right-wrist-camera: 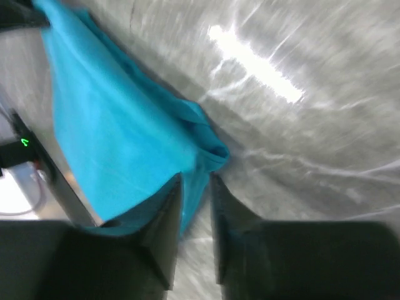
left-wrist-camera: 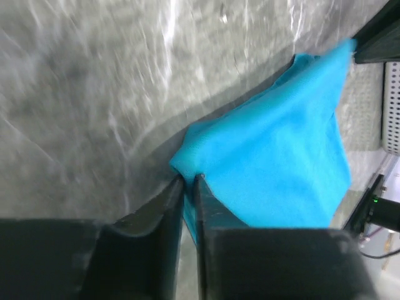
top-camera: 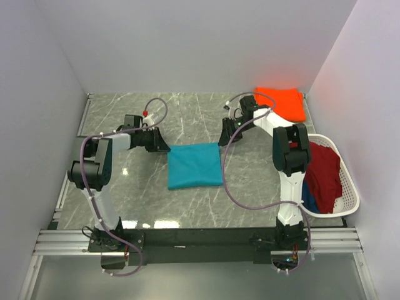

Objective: Fold and stack the t-shirts
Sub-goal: Fold the tshirt

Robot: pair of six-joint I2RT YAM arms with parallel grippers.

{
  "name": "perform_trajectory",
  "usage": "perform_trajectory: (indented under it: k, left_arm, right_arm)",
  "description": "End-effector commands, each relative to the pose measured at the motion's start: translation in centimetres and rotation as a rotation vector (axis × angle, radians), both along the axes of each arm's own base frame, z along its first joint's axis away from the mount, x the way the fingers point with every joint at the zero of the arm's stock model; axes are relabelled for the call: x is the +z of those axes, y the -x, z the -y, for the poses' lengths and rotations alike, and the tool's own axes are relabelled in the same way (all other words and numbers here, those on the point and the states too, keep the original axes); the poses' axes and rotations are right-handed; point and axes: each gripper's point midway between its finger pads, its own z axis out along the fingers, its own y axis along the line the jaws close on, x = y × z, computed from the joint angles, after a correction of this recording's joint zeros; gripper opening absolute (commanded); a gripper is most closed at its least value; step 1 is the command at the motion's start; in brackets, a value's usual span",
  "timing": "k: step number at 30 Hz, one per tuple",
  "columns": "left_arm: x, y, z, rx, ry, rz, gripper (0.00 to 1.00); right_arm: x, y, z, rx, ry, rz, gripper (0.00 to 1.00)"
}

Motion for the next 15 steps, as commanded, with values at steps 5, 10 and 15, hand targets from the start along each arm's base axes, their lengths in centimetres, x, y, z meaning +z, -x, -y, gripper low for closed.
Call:
perform_trajectory:
  k: [5, 10, 15]
  left_arm:
    - [7.1, -2.2, -0.8, -0.001, 0.085, 0.201, 0.36]
    - [9.6, 3.9, 2.5, -0.106, 0.215, 0.132, 0.32]
    - [9.0, 11.4, 7.2, -0.208, 0.329, -0.032, 0.18]
  right_arm:
    - [6.5, -3.2, 0.7, -0.03, -0.013, 0.161, 0.48]
    - [10.3, 2.4, -2.1, -0.069, -0.293, 0.088, 0.4]
    - [8.5, 10.6, -7.2, 0.074, -0.35, -0.122, 0.2]
